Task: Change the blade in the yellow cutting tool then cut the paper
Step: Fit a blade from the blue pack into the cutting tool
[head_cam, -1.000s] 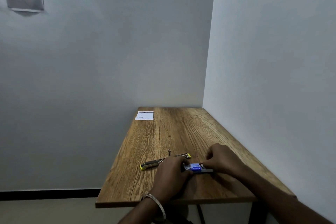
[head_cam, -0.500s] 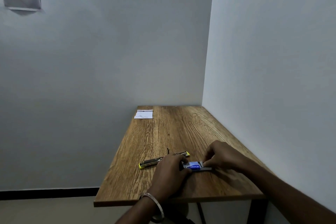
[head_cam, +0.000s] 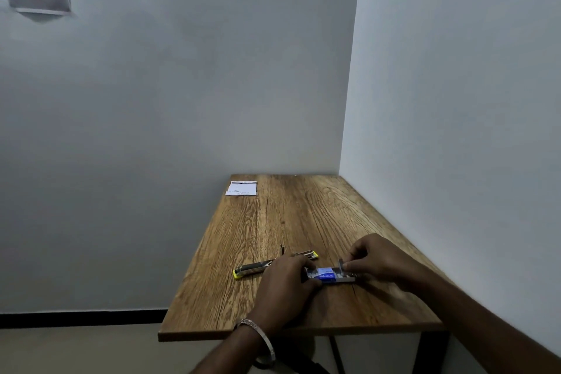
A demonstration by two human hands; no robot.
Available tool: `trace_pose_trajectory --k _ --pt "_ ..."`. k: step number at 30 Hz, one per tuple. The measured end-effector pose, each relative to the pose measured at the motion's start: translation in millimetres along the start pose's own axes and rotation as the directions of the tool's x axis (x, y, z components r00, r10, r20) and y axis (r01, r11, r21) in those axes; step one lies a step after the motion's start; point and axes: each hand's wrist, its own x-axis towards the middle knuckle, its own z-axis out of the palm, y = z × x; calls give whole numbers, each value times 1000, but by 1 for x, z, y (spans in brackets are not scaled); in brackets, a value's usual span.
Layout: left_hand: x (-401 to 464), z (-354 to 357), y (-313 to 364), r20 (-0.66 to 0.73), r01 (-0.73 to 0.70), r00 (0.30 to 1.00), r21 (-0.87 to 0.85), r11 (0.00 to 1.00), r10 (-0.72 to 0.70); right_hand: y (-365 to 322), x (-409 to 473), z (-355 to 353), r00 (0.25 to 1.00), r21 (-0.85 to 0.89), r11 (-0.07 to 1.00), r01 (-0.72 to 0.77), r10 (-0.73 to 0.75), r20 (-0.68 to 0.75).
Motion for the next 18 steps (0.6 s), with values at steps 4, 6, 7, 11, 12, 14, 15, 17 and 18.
trace_pose_trajectory --k 4,6,7,11,12,14,15,17,18 --pt "-1 1 0 -1 -2 1000 -4 1000 2 5 1 2 999 61 997 37 -35 -32" --pt "-1 1 0 0 -3 1000 -4 1000 3 6 1 4 996 75 995 64 -59 -68" --pt "-1 1 0 0 -2 1000 -4 1000 2 7 2 6 994 82 994 74 -66 -89" --pt "-1 1 0 -3 -7 1000 -1 1000 7 8 3 9 986 98 989 113 -99 -137" --pt "0 1 0 -1 -7 1000 0 1000 7 8 4 10 983 101 987 122 -107 -149" --pt "0 1 0 2 -8 1000 0 1000 8 9 4 10 979 103 985 137 -119 -165" --pt "0 1 0 2 -7 1000 1 1000 7 9 5 10 978 98 985 142 -125 -166" --pt "0 2 -1 -2 -5 1000 1 1000 5 10 5 12 977 77 985 153 -139 -159" --pt "0 2 -1 -6 -4 1000 2 1000 4 9 5 12 976 72 984 160 -147 -158"
